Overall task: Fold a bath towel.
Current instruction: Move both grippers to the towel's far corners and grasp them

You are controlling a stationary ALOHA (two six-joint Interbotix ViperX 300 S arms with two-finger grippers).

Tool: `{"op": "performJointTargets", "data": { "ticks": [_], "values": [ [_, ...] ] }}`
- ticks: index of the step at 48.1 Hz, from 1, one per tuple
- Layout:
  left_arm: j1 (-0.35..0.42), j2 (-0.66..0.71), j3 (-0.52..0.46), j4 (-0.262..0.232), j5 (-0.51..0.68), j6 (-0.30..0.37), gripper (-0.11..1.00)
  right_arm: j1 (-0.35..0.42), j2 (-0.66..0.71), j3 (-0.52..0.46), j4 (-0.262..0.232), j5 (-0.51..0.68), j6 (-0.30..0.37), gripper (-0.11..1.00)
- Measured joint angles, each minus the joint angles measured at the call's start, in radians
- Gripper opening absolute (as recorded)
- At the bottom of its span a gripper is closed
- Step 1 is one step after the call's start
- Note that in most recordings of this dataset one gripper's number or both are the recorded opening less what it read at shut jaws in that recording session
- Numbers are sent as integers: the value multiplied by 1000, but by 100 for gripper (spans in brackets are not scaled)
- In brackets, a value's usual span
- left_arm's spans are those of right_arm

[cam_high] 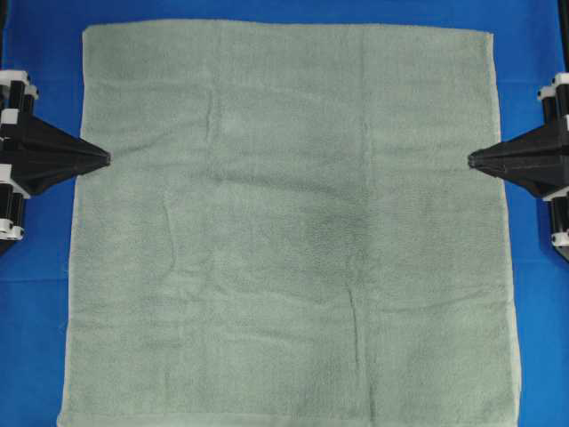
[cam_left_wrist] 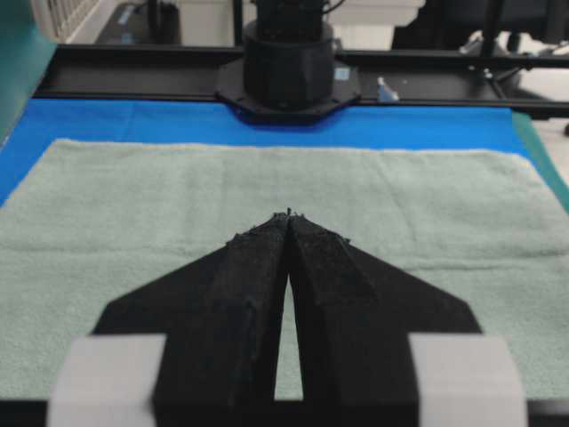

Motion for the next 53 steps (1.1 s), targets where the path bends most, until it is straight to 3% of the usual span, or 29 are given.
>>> {"op": "performJointTargets", "data": {
  "ticks": [9, 15, 22, 27, 31, 38, 42, 53],
  "values": [
    [130, 31, -95, -28, 242, 6, 0, -152, 26, -41, 6, 120, 15, 0],
    [244, 84, -126, -28, 321, 25, 0, -327, 103, -95, 6, 284, 18, 0],
    [387, 195, -138, -25, 345, 101, 1, -509, 250, -153, -5, 405, 5, 0],
    [459, 296, -163, -25, 350, 189, 2, -597, 380, -189, -31, 446, 3, 1],
    [514, 402, -195, -23, 350, 225, 20, -638, 492, -229, -69, 471, -5, 4],
    [586, 592, -264, -17, 351, 233, 65, -699, 695, -307, -141, 479, -2, 46],
    [618, 690, -293, -14, 341, 235, 84, -709, 795, -348, -170, 476, -2, 65],
    [689, 897, -330, -9, 249, 235, 85, -738, 1005, -431, -224, 430, -2, 61]
  ]
}}
